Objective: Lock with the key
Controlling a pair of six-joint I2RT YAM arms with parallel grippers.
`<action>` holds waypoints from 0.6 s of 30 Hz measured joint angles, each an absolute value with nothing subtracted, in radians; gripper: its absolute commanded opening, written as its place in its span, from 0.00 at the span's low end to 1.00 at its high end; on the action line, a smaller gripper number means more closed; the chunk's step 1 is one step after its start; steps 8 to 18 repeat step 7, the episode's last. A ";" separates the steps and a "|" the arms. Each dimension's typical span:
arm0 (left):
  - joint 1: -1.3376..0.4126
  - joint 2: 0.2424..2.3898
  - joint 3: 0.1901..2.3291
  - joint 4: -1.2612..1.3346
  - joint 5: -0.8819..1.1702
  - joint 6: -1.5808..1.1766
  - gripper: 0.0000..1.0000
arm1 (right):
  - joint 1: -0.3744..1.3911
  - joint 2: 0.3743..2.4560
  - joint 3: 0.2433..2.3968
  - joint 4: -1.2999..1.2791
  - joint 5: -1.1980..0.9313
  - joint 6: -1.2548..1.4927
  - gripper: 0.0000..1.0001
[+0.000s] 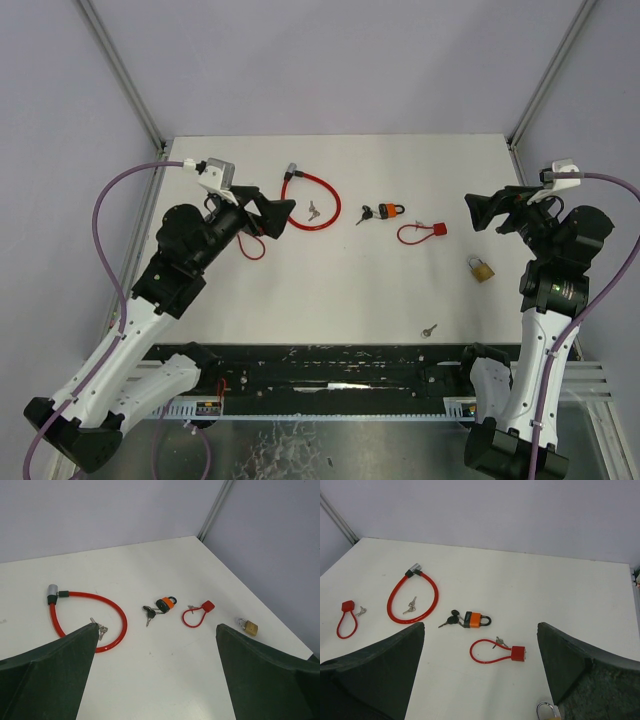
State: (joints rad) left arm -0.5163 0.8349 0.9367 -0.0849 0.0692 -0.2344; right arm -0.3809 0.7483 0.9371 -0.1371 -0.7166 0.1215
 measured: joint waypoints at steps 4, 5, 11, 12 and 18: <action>-0.516 0.836 0.937 -0.085 0.067 -0.233 1.00 | -0.381 0.748 0.937 -0.137 -0.715 0.121 1.00; -0.516 0.836 0.937 -0.085 0.066 -0.232 1.00 | -0.381 0.748 0.937 -0.137 -0.715 0.121 1.00; -0.516 0.837 0.937 -0.085 0.064 -0.231 1.00 | -0.381 0.748 0.937 -0.137 -0.715 0.121 1.00; -0.516 0.837 0.937 -0.085 0.064 -0.231 1.00 | -0.381 0.748 0.937 -0.137 -0.715 0.121 1.00; -0.516 0.837 0.937 -0.085 0.064 -0.231 1.00 | -0.381 0.748 0.937 -0.137 -0.715 0.121 1.00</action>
